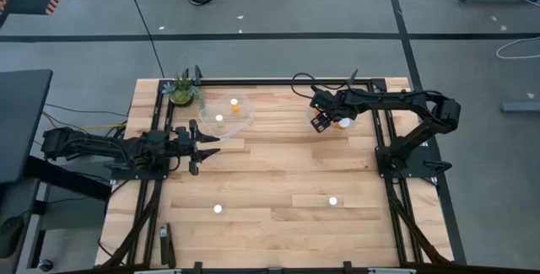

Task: Pick and place medicine bottles into bin by pill shape (circle, oval)
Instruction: Put the big orange pill bottle into the right transparent bin

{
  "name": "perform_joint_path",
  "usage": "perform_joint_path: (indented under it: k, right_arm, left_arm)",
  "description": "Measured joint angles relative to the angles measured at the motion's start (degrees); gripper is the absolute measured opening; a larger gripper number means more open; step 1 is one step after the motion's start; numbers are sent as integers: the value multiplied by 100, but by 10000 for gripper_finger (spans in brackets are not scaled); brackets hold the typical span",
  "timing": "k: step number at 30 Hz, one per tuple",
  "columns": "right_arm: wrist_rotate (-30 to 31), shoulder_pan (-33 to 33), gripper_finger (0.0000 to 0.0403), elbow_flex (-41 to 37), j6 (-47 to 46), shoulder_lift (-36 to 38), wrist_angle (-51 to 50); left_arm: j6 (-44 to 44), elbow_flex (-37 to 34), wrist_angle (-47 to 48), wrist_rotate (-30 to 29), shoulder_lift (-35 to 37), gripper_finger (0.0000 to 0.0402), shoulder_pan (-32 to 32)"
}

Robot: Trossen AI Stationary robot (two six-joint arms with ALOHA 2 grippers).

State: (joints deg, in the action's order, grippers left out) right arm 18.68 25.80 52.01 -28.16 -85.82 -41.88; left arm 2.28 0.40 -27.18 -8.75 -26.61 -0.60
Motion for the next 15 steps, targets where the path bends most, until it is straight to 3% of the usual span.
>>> perform_joint_path:
  k: [15]
  right_arm:
    - [-135,0,259,4,197,0,-25]
  left_arm:
    - [1,0,1,2,0,172,-1]
